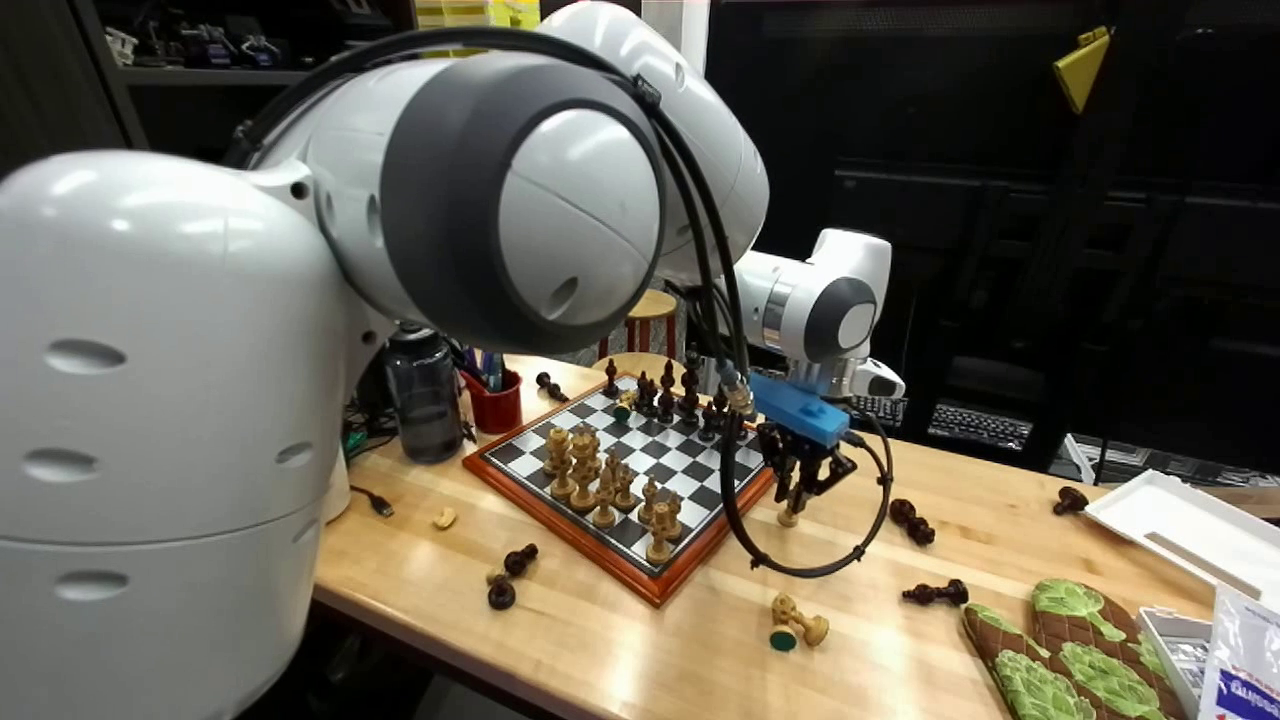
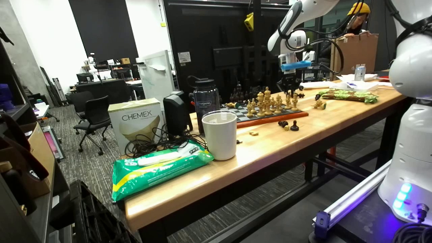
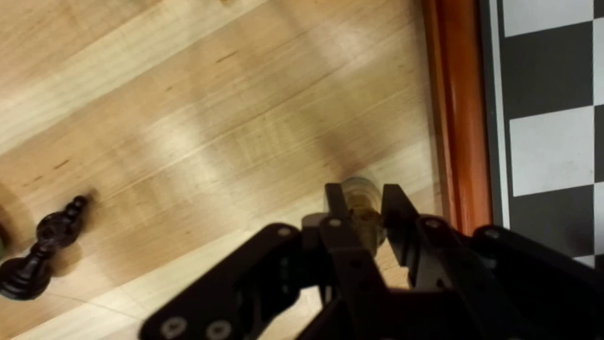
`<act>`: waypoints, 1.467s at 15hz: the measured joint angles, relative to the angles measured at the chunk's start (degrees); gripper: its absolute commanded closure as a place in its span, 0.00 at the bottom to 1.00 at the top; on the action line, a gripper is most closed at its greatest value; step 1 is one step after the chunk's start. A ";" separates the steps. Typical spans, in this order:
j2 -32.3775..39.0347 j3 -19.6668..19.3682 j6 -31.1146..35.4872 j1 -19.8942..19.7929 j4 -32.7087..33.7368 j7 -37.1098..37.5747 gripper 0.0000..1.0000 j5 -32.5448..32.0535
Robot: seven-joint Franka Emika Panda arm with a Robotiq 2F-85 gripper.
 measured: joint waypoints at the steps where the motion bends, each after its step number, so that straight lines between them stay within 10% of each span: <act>1: 0.02 0.07 -0.04 0.00 0.05 -0.03 0.94 0.00; 22: -10.30 4.21 -12.95 7.51 4.28 3.51 0.94 -9.22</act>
